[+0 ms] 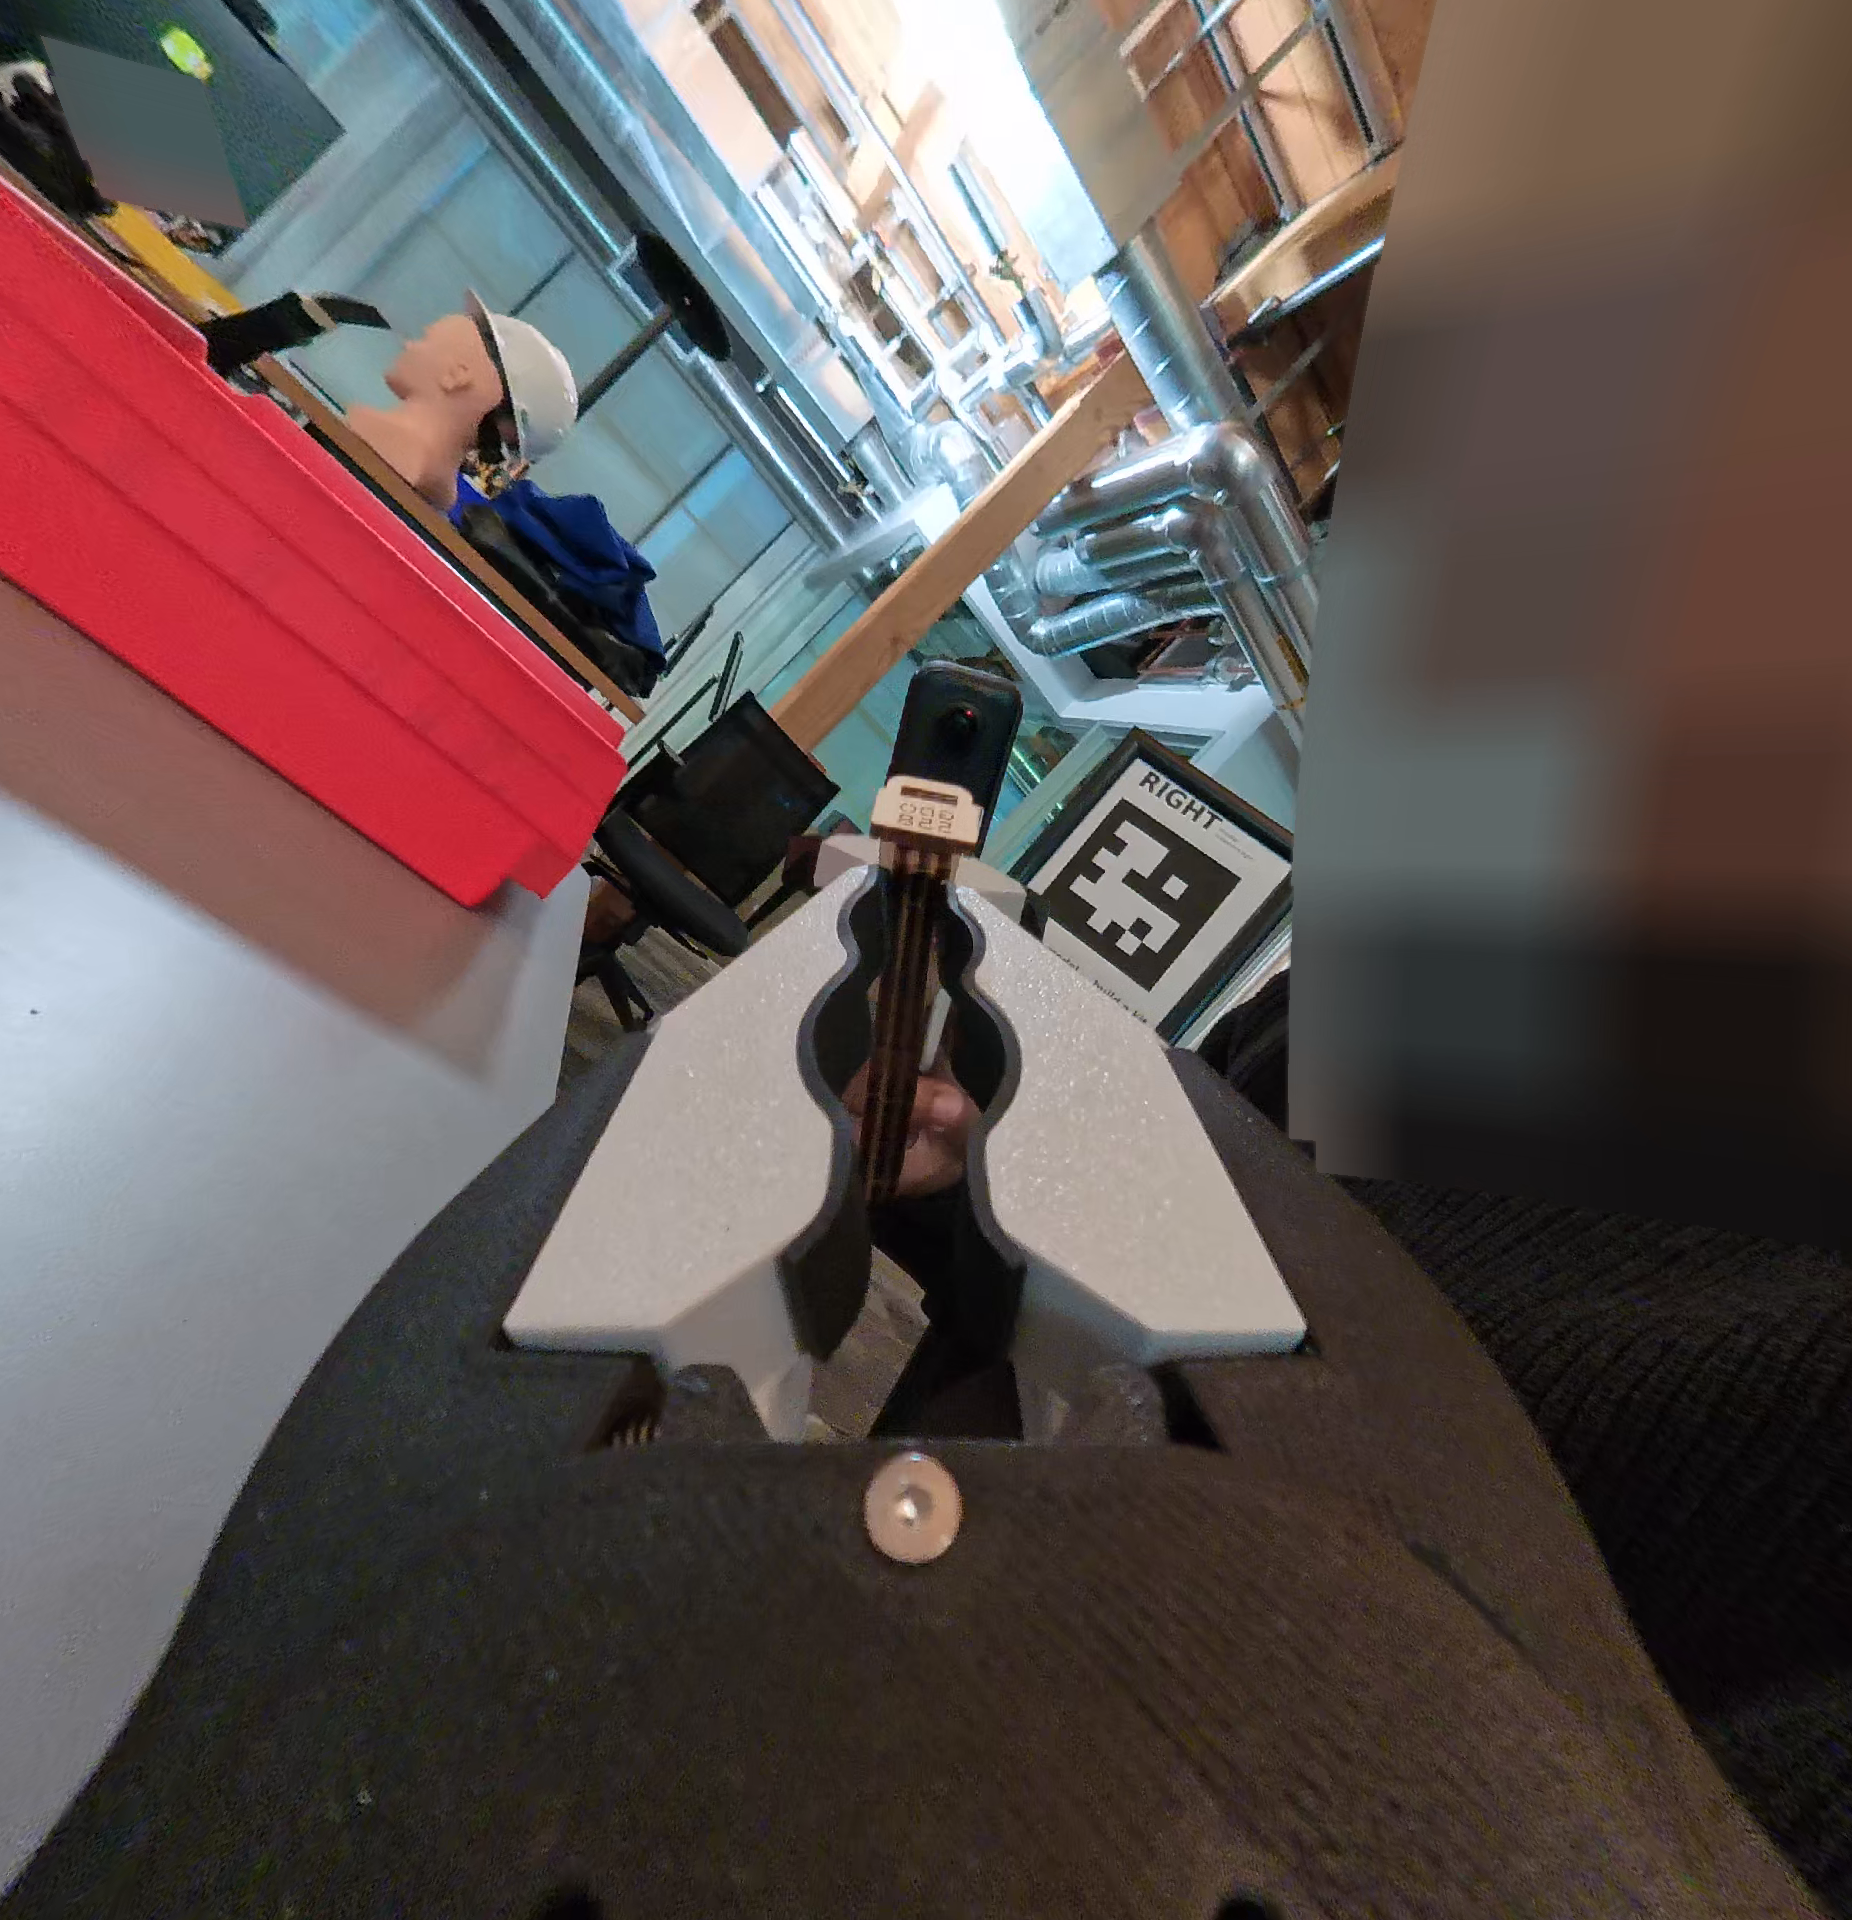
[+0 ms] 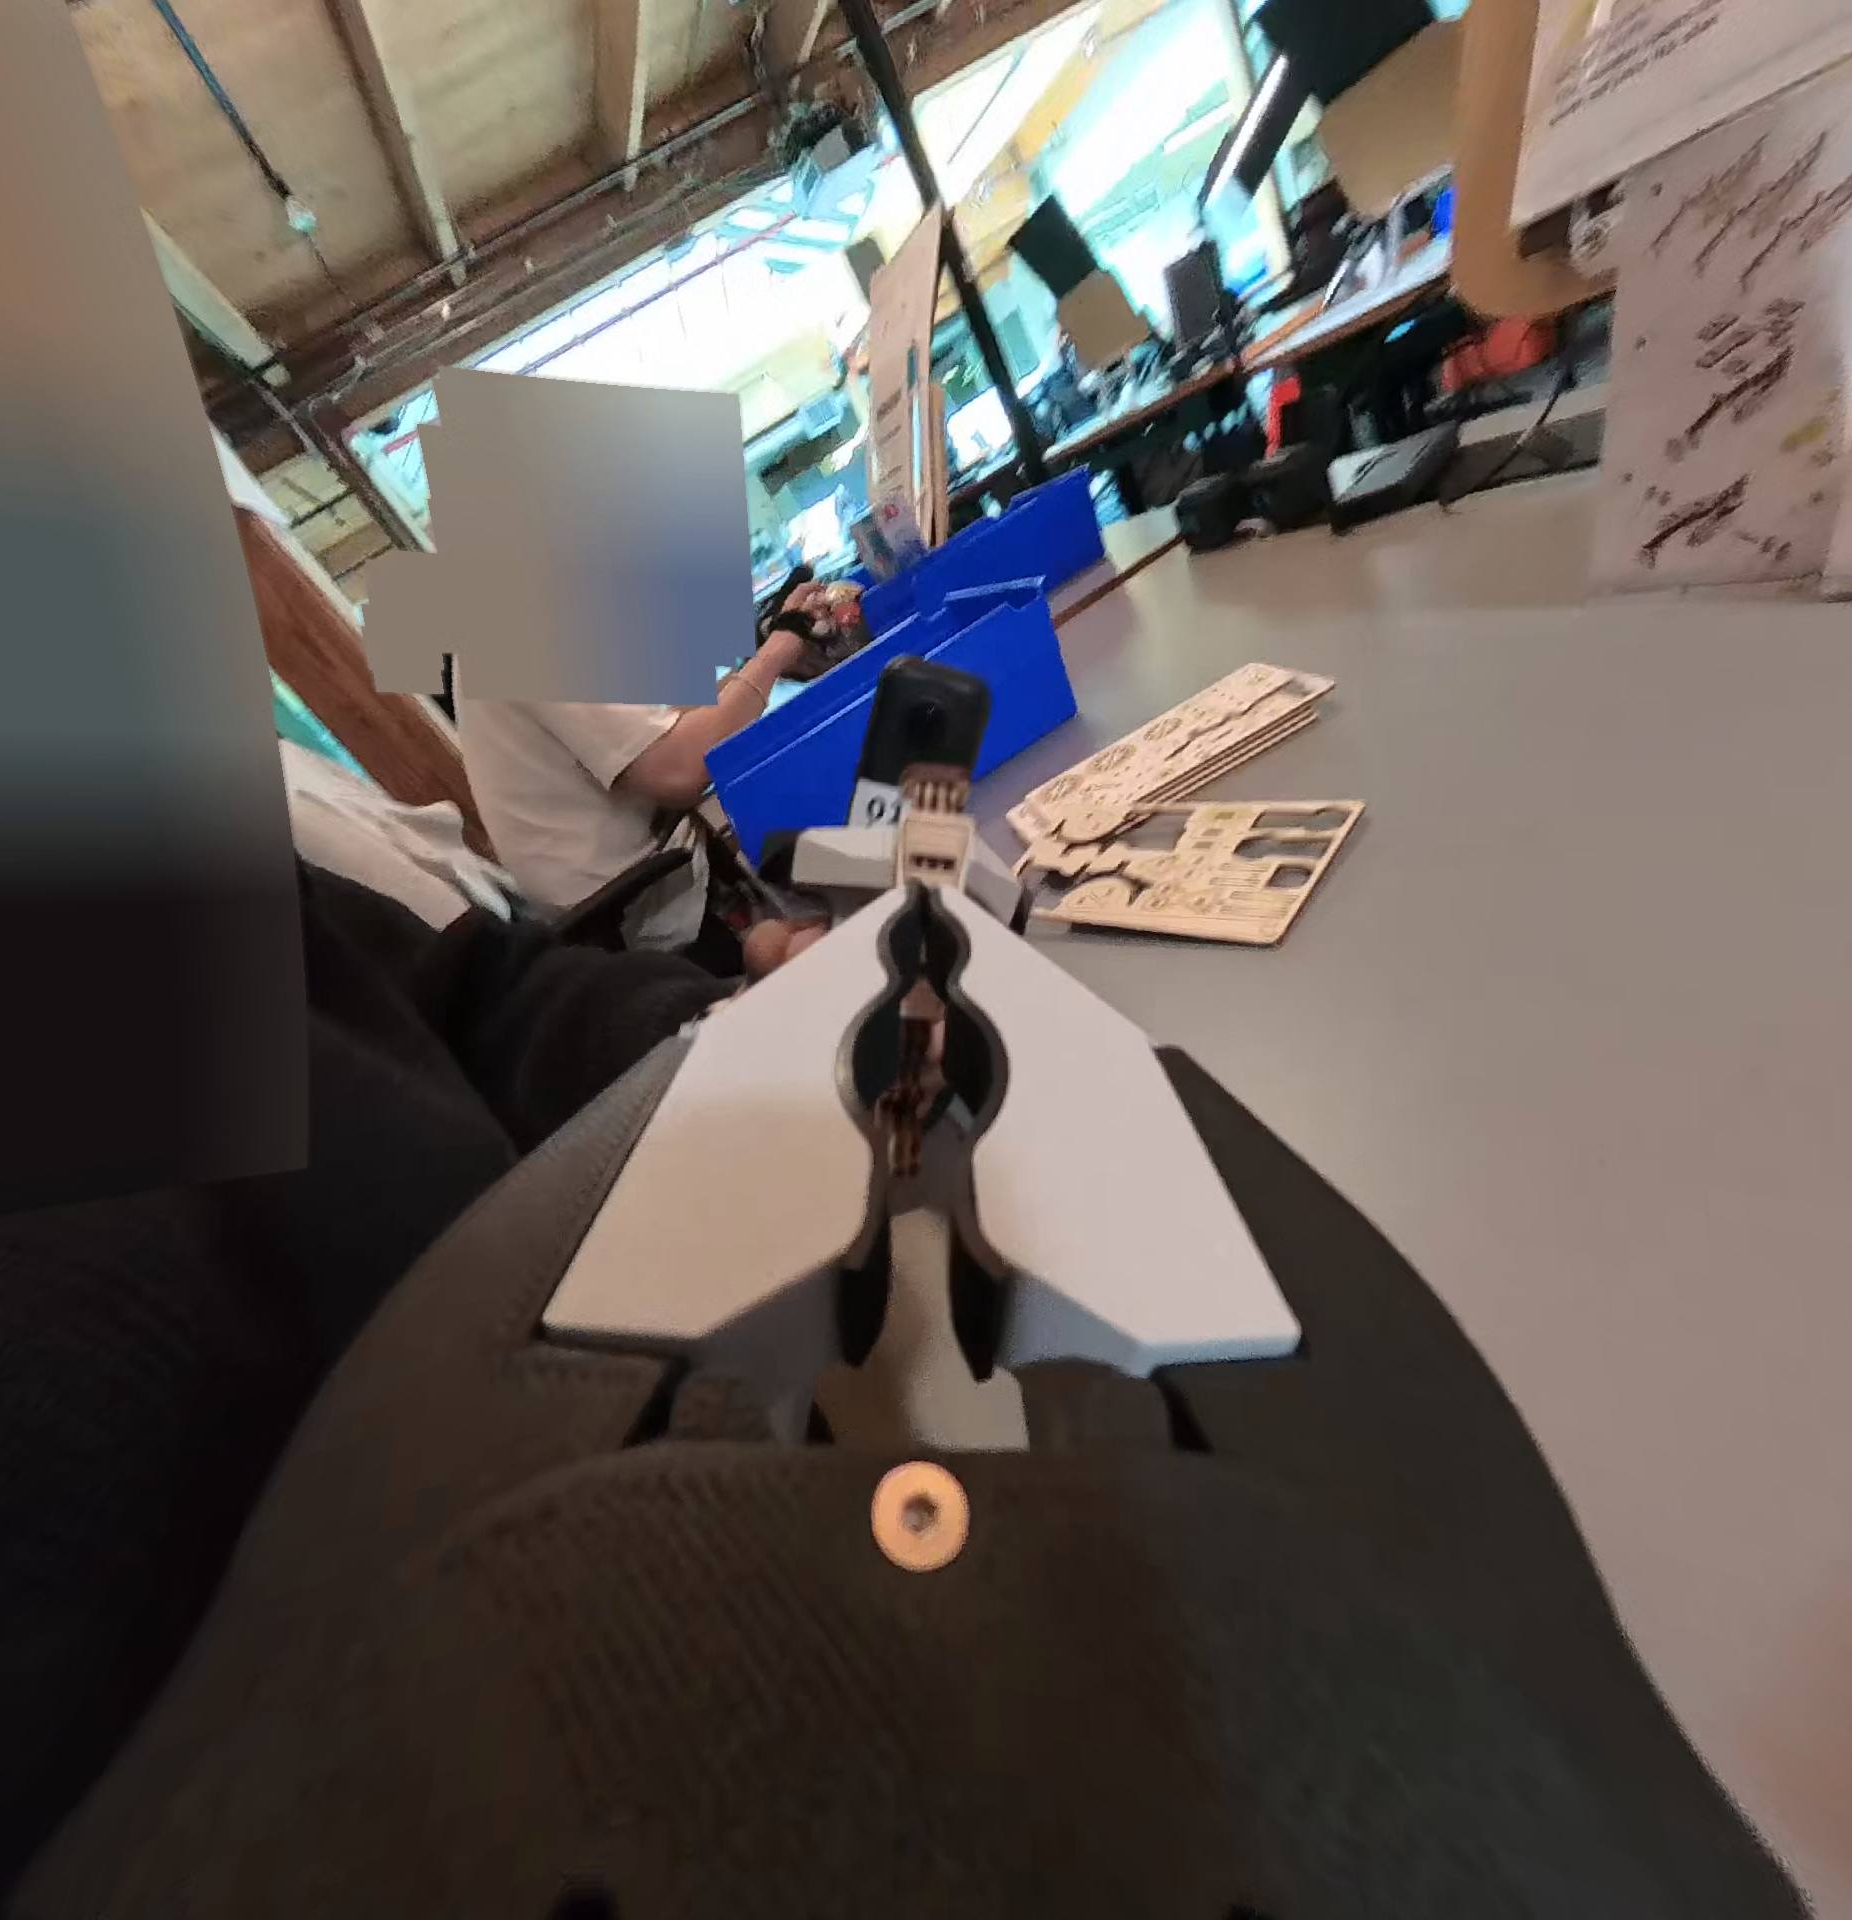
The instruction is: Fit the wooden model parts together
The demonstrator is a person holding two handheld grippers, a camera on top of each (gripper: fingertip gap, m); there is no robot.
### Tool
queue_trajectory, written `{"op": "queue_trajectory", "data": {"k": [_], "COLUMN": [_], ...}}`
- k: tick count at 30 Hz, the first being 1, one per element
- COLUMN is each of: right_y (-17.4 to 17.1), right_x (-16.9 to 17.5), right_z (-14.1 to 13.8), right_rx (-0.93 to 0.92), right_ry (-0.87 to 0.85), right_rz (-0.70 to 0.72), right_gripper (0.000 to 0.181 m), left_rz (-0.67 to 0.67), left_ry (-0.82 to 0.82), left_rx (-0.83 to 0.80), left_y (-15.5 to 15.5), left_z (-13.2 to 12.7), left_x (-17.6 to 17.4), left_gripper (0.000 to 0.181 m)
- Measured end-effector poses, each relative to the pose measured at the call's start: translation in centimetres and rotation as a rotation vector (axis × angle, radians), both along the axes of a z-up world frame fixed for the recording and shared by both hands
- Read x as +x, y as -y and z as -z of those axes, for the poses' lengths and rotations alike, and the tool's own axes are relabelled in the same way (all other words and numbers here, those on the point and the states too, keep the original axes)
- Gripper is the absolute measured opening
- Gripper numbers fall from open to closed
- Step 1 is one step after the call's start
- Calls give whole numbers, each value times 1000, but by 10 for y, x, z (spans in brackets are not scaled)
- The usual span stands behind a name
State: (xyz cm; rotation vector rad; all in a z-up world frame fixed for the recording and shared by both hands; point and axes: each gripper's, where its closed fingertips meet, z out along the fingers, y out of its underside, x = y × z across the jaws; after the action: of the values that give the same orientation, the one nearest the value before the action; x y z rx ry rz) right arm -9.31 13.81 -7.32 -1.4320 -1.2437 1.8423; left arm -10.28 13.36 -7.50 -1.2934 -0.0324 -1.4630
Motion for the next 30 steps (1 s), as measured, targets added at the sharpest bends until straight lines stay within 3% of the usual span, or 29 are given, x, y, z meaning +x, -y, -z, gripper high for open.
{"op": "queue_trajectory", "data": {"k": [5, 9, 14, 21, 26, 30], "right_y": [-24, -24, -2, -21, -14, 0], "right_x": [8, 11, -1, 7, 6, 0], "right_z": [-14, -22, -1, -11, -14, -1], "right_rx": [-46, -44, -66, -90, -57, -63], "right_ry": [-69, -115, -12, -61, -82, -15], "right_rz": [89, 102, 10, 66, 60, -5], "right_gripper": [0, 0, 0, 0, 0, 0], "left_rz": [20, 28, 57, 60, 55, 52], "left_ry": [-31, -26, -56, -13, -9, -6], "left_rx": [13, -4, -7, -15, -13, -16], "left_y": [2, 1, 4, 2, 2, 2], "left_z": [0, 3, 6, 4, 3, 5], "left_x": [8, 7, 17, 13, 12, 11], "left_gripper": [7, 7, 7, 7, 7, 7]}}
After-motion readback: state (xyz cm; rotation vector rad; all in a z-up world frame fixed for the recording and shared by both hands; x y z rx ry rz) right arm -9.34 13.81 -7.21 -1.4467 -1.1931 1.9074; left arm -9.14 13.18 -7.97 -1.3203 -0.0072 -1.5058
